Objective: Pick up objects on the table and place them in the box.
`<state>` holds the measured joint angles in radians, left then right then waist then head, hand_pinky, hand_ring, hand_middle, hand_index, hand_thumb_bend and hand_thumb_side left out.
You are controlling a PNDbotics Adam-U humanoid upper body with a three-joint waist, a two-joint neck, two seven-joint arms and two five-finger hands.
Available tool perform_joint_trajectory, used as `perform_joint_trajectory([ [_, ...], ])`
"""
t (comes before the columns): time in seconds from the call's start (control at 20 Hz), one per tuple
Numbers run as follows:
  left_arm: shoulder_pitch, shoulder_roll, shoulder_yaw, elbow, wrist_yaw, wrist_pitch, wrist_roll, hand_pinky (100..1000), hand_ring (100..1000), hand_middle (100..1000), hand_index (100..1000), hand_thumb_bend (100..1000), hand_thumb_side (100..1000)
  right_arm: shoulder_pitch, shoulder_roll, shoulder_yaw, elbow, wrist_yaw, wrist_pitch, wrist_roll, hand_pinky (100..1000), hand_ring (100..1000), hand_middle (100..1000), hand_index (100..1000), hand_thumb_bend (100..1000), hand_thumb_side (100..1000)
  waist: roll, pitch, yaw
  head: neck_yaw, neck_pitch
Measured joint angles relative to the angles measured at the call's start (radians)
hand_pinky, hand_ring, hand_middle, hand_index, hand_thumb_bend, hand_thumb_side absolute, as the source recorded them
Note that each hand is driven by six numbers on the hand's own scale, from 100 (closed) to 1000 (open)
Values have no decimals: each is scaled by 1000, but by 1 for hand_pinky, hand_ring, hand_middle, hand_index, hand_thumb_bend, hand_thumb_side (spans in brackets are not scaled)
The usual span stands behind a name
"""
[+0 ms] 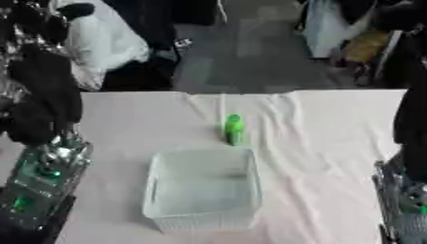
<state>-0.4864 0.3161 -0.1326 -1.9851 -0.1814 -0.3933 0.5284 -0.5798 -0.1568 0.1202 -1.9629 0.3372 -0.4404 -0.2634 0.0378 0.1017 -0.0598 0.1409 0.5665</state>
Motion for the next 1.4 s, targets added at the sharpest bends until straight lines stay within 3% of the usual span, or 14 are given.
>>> perform_joint_trajectory([
  [0.45,0,0,0,0,0,0,0,676,797,899,915,304,1000,0,0,0,0,0,3,3,592,617,671,732,100,1000,0,0,0,-1,0],
  [0.75,0,0,0,0,1,0,0,677,797,899,915,304,1000,0,0,0,0,0,4,4,590,615,669,732,100,1000,0,0,0,-60,2],
  [1.0,0,0,0,0,1,0,0,676,797,899,915,305,1000,0,0,0,1,-1,4,4,586,612,666,733,100,1000,-1,0,0,-98,32],
  [1.4,7,1,0,0,1,2,-2,672,796,899,914,310,1000,-6,-1,1,55,-18,24,15,564,593,645,742,100,1000,-3,-4,4,-118,99],
])
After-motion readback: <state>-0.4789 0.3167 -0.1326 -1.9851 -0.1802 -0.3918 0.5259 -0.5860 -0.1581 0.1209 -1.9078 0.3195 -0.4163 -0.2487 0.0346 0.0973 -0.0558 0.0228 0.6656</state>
